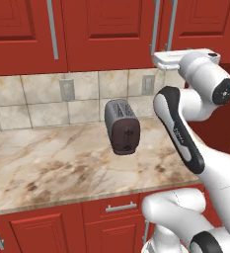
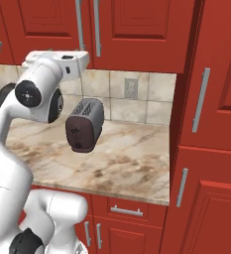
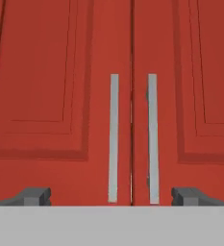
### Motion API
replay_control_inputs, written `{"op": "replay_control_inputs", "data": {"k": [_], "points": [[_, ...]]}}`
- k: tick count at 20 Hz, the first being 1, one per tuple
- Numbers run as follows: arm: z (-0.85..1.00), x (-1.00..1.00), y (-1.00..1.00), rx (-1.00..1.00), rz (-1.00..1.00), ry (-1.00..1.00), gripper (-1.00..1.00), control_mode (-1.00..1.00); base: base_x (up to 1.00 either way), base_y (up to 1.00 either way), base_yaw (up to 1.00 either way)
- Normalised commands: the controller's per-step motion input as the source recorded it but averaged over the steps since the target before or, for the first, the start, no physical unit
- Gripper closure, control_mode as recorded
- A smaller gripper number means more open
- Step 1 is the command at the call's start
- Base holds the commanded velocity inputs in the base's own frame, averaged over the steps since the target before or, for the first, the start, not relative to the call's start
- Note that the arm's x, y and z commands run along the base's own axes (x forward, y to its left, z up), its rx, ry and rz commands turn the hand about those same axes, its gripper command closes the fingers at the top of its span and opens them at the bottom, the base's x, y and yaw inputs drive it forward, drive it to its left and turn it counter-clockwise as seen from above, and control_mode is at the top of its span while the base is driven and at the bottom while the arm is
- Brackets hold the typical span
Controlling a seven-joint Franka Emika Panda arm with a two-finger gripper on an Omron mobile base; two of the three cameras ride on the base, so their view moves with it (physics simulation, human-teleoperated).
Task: Open the cabinet directly in front. Then move the wine and the cup to the dining counter with the candle on it.
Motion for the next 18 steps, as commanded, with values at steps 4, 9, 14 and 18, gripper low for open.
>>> {"op": "replay_control_inputs", "data": {"k": [4,9,14,18], "points": [[0.02,0.52,-0.03,0.03,0.0,0.09,-1.0,-1.0,0.0,0.0,0.0],[0.0,0.56,0.0,0.0,0.0,0.08,-1.0,-1.0,0.0,0.0,0.0],[0.0,0.65,0.0,0.0,0.0,0.12,-1.0,-1.0,0.0,0.0,0.0],[0.0,0.75,0.0,0.0,0.0,0.1,-1.0,-1.0,0.0,0.0,0.0]]}}
